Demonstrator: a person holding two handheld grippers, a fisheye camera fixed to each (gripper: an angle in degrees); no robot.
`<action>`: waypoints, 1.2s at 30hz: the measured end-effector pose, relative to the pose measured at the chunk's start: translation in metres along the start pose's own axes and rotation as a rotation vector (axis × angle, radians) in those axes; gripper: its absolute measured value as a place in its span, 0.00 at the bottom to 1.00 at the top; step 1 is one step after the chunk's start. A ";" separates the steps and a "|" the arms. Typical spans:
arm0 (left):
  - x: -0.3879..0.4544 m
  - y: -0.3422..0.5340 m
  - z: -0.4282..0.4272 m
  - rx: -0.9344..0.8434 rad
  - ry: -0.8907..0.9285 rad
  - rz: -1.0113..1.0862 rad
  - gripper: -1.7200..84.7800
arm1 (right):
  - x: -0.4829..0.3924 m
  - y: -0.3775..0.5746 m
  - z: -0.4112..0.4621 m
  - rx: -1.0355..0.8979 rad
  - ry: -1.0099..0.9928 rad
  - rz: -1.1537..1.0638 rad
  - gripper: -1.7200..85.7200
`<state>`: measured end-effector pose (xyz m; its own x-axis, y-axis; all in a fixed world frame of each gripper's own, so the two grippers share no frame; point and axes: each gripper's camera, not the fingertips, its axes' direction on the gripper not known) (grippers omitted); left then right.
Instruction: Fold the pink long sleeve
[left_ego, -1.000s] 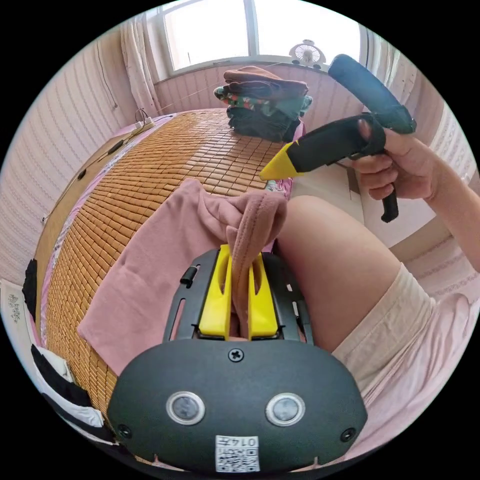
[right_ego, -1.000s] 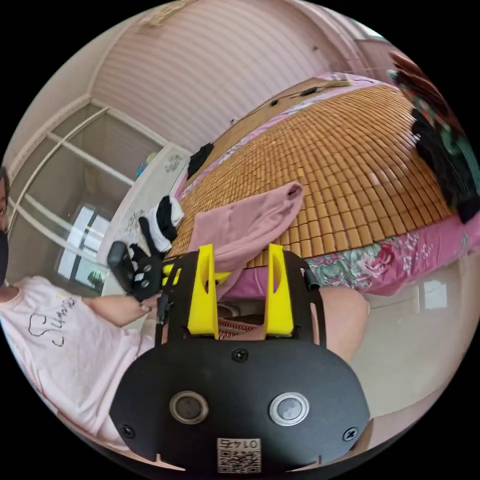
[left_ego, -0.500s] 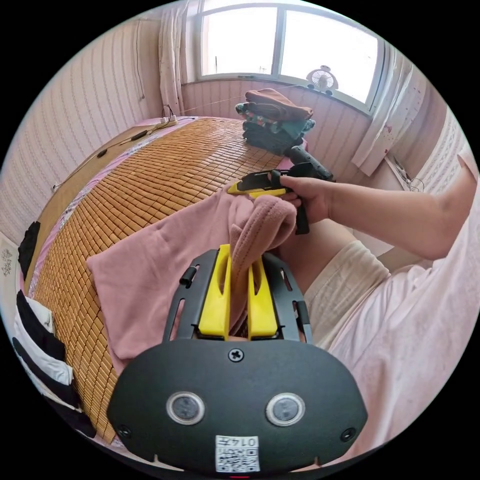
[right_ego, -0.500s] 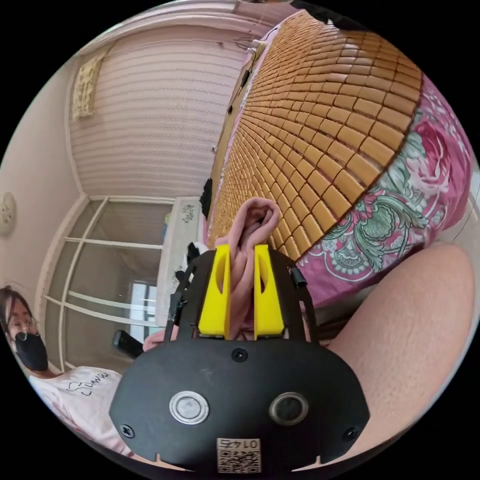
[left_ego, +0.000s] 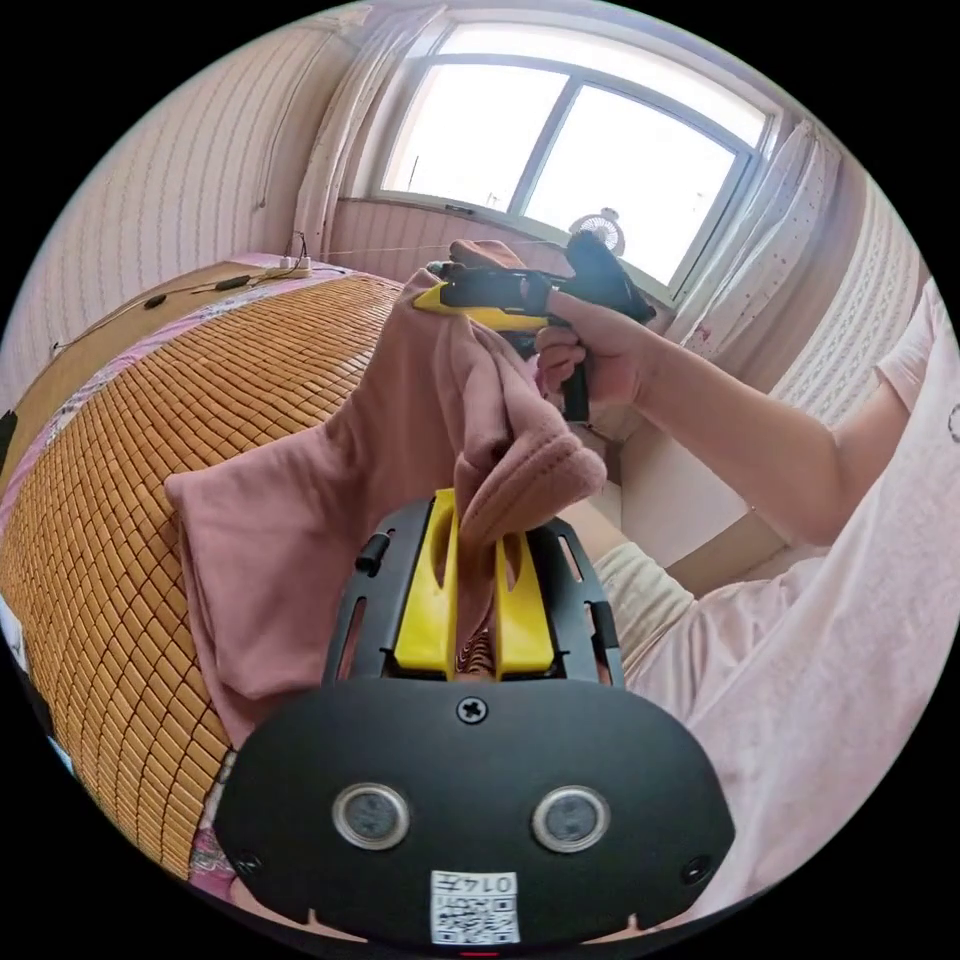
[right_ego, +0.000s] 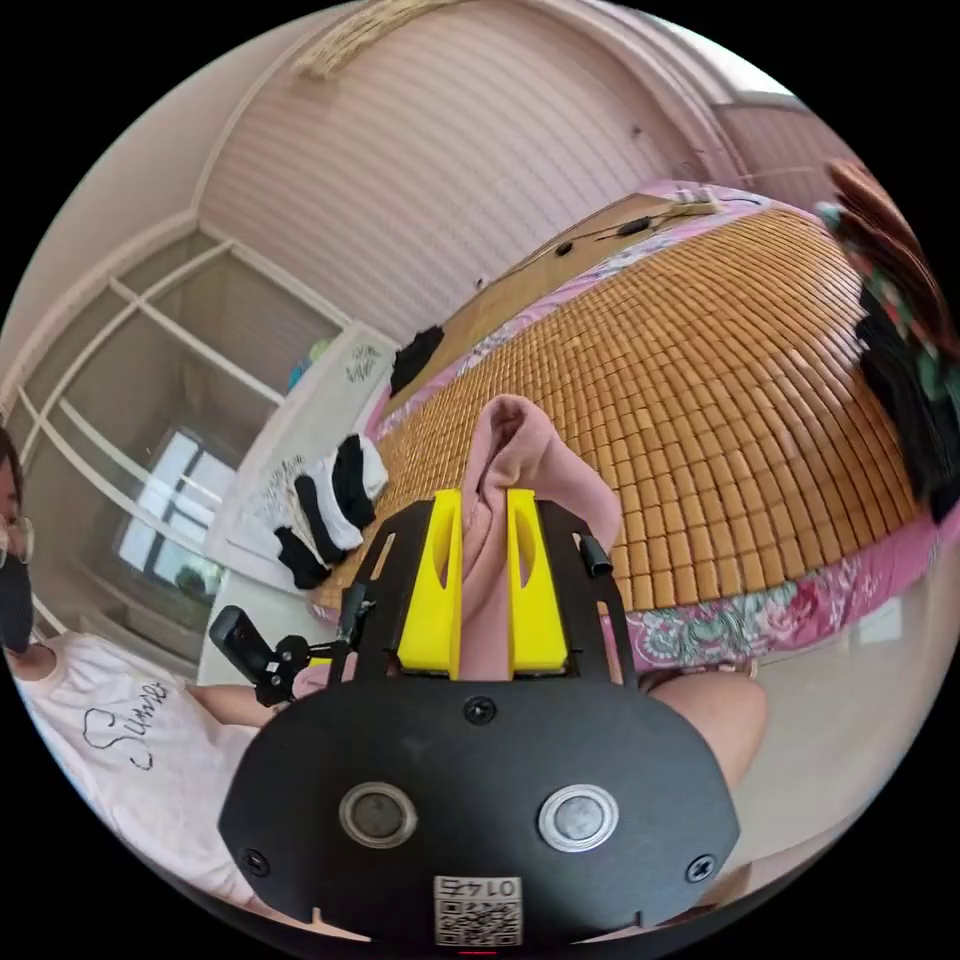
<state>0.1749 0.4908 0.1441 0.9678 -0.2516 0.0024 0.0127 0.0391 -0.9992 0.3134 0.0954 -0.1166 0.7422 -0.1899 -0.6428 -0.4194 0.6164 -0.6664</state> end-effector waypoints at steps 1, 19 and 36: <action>-0.010 0.006 -0.008 -0.013 -0.030 -0.030 0.08 | -0.020 -0.012 0.026 -0.052 0.025 -0.037 0.12; -0.133 0.112 -0.098 -0.160 -0.165 -0.559 0.08 | -0.148 -0.065 0.204 -0.350 0.319 -0.501 0.19; -0.168 0.059 -0.117 -0.073 -0.155 -0.318 0.21 | -0.196 -0.060 0.160 -0.448 -0.269 -0.796 0.08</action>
<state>-0.0162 0.4219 0.0799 0.9452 -0.0901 0.3138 0.3063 -0.0879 -0.9479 0.2770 0.2178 0.1100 0.9684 -0.2109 0.1333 0.1409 0.0215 -0.9898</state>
